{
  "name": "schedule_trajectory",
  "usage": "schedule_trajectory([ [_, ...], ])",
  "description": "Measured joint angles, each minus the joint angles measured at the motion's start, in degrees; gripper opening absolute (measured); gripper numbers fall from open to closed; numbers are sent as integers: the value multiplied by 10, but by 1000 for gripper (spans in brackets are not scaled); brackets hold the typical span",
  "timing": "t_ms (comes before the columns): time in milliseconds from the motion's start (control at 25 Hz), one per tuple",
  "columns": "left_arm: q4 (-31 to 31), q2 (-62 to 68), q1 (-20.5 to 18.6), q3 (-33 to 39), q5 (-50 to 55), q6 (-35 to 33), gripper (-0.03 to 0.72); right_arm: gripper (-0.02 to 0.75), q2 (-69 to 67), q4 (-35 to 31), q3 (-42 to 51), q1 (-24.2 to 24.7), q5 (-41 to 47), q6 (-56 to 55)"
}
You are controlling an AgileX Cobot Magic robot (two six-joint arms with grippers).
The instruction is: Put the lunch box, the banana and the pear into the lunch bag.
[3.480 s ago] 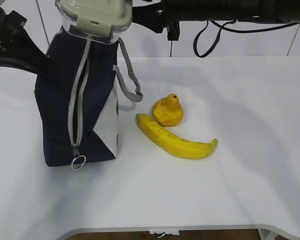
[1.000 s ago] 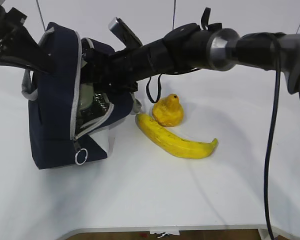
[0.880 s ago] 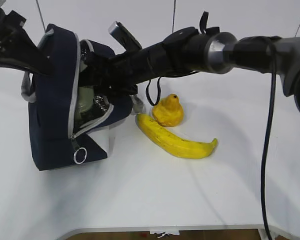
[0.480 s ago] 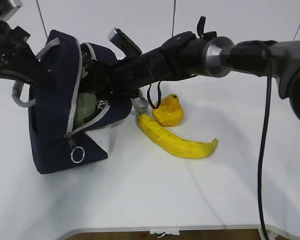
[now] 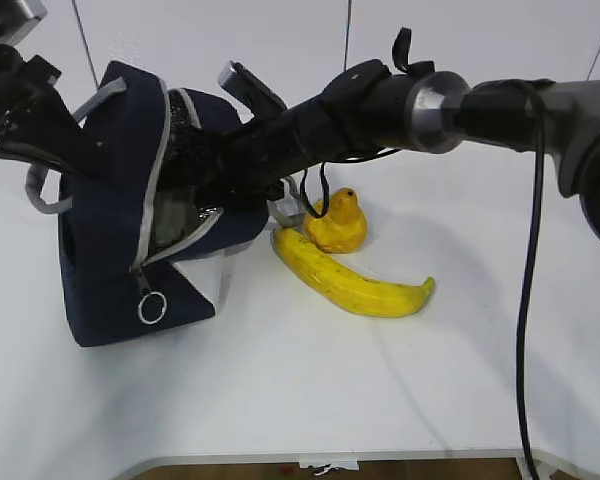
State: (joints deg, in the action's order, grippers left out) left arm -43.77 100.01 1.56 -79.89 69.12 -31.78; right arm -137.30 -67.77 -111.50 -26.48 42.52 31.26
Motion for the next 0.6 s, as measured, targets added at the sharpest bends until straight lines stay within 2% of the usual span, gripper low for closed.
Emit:
schedule_trajectory([
  [200,0,0,0,0,1,0,14,487,0,11,-12,4,27,-5],
  [280,0,0,0,0,1,0,14,489,0,35,-31,8,53,-19],
  [600,1,0,0,0,1,0,14,489,0,324,-179,11,240,-168],
])
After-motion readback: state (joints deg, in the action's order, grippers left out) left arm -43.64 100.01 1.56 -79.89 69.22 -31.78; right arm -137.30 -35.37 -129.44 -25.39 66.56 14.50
